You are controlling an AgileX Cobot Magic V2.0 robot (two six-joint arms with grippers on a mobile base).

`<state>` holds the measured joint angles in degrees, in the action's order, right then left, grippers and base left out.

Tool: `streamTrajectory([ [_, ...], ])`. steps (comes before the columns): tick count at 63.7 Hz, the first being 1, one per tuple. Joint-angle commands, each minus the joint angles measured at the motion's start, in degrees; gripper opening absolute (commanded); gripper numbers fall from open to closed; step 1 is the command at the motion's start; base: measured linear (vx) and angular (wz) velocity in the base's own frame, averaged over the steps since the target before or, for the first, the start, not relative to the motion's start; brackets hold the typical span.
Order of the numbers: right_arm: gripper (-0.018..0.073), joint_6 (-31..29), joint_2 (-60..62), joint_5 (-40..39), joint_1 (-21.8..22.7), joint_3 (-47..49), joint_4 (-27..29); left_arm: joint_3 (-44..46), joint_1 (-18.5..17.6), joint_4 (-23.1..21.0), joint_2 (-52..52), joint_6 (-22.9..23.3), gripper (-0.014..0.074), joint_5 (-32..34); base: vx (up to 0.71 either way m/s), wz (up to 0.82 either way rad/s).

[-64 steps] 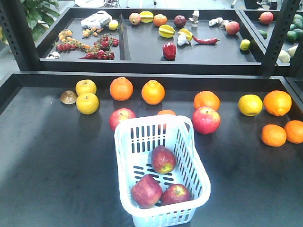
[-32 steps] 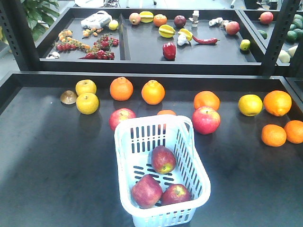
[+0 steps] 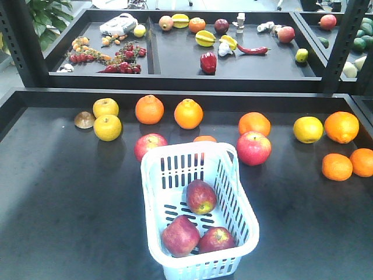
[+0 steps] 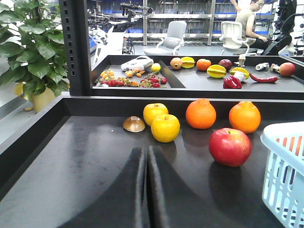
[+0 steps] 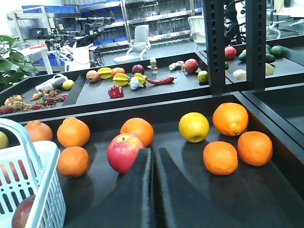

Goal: Pick three apples into basket with both arms

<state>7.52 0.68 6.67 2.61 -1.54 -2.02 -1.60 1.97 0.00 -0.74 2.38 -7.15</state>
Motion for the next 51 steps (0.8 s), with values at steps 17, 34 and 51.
streamTrajectory([
  [17, -0.0005, -0.4, 0.7, -4.5, 0.3, -0.8, -0.5, 1.4, 0.2, 0.0, -0.7, -0.1, -0.0006, 4.5, 0.00, 0.00],
  [34, -0.0005, -0.4, 0.7, -4.5, 0.3, -0.8, -0.5, 1.4, 0.2, 0.0, -0.7, -0.1, -0.0006, 4.5, 0.00, 0.00],
  [51, -0.0005, -0.4, 0.7, -4.5, 0.3, -0.8, -0.5, 1.4, 0.2, 0.0, -0.7, -0.1, -0.0006, 4.5, 0.00, 0.00],
])
